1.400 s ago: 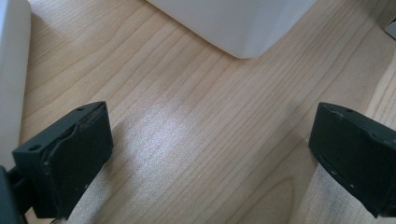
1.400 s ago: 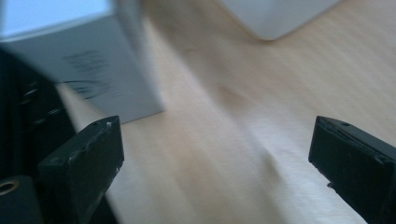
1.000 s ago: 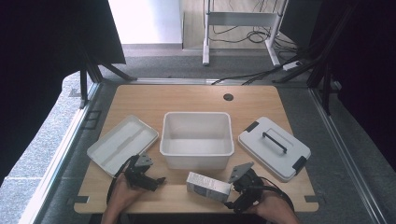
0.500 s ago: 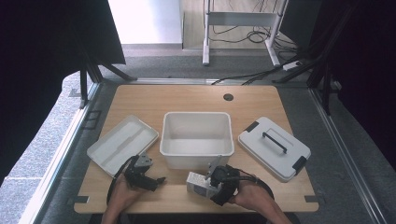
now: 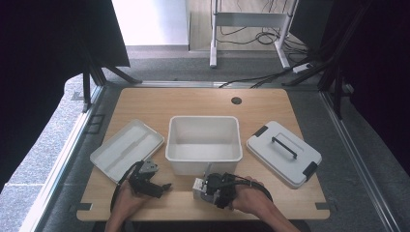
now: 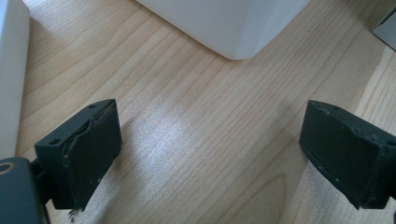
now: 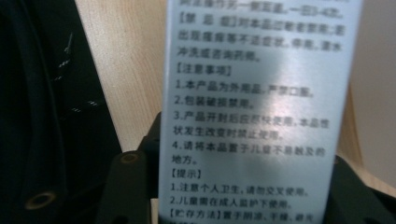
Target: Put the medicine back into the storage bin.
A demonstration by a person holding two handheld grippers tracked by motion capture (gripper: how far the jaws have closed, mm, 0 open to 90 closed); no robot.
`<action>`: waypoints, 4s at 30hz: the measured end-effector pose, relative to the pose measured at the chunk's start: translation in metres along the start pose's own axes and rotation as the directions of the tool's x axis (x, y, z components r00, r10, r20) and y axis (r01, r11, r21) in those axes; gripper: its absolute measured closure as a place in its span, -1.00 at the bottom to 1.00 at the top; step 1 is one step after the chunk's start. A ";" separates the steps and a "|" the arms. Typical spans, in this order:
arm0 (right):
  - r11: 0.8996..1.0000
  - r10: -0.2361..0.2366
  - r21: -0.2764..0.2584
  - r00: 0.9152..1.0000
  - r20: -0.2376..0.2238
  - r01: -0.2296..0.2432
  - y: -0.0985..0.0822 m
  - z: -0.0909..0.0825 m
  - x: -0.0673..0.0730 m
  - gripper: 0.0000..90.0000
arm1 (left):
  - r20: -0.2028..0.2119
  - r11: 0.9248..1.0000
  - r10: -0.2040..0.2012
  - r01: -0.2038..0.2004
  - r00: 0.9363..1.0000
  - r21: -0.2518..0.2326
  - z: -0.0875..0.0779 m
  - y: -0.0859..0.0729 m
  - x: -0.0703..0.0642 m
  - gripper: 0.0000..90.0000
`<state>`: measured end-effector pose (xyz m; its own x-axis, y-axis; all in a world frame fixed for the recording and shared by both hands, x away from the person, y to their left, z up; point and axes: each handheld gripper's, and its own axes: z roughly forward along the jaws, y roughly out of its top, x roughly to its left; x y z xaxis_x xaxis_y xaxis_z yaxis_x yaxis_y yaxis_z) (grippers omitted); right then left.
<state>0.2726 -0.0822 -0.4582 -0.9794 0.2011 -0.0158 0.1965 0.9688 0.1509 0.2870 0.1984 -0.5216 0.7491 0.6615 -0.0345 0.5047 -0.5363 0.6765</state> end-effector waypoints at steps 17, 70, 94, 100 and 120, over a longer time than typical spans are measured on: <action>0.999 -0.011 -0.040 0.999 -0.051 0.009 0.011 -0.056 0.000 0.24 | 0.000 1.000 -0.001 0.001 1.000 0.000 0.000 0.000 0.000 -0.87; 0.964 0.265 -0.040 0.960 0.090 -0.263 0.056 -0.051 -0.131 0.25 | 0.009 1.000 0.006 -0.007 1.000 0.015 0.002 0.001 -0.001 -1.00; 0.961 0.276 -0.005 0.958 0.082 -0.276 0.059 -0.029 -0.138 0.12 | 0.007 1.000 0.006 -0.006 1.000 0.015 0.002 0.001 -0.002 -1.00; 0.959 0.279 -0.072 0.958 0.071 -0.274 0.052 -0.044 -0.137 0.00 | 0.007 1.000 0.005 -0.005 1.000 0.015 0.002 0.001 -0.002 -1.00; 0.907 0.301 -0.326 0.952 0.060 -0.267 0.019 -0.096 -0.118 -0.71 | 0.002 1.000 0.000 0.000 1.000 0.018 0.001 0.001 -0.002 -1.00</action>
<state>0.3880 -0.1012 -0.3584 -0.8701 0.4920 -0.0283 0.4247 0.7777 0.4635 0.2862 0.1957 -0.5222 0.7502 0.6603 -0.0356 0.5122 -0.5462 0.6628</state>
